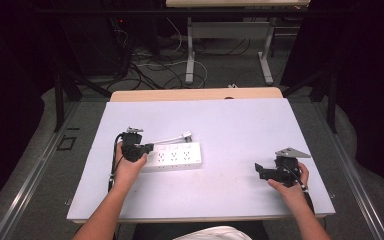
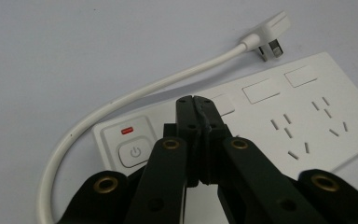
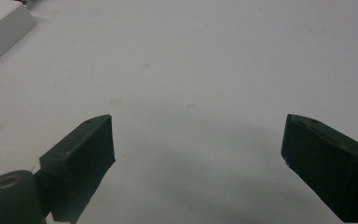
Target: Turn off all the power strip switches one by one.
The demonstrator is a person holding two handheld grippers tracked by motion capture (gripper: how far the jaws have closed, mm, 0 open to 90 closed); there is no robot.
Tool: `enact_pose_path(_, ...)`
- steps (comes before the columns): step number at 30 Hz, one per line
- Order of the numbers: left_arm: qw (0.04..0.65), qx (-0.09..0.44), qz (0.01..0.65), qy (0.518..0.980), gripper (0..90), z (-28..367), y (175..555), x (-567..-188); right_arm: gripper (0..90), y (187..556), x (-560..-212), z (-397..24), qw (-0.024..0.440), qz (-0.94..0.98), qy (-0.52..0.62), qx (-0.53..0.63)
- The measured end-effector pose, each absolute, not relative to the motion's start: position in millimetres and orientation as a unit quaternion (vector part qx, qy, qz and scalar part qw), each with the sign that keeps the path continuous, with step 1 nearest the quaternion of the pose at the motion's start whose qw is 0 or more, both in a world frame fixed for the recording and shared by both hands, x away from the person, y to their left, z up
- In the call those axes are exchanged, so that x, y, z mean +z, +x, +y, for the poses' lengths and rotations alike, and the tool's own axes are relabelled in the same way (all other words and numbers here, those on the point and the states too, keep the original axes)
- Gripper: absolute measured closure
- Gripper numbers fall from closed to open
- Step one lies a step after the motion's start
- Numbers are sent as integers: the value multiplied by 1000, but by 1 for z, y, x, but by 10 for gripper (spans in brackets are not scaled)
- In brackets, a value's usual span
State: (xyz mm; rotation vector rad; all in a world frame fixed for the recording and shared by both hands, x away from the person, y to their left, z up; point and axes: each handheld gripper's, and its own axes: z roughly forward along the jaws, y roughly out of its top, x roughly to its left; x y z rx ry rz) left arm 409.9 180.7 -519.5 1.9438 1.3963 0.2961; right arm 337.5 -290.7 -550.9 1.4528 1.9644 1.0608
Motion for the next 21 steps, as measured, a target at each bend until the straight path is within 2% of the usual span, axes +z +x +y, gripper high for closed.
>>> enact_pose_path(21,357,109,534,759,900,149,423,-521,90,338,-551,-291,234,717,529,389)
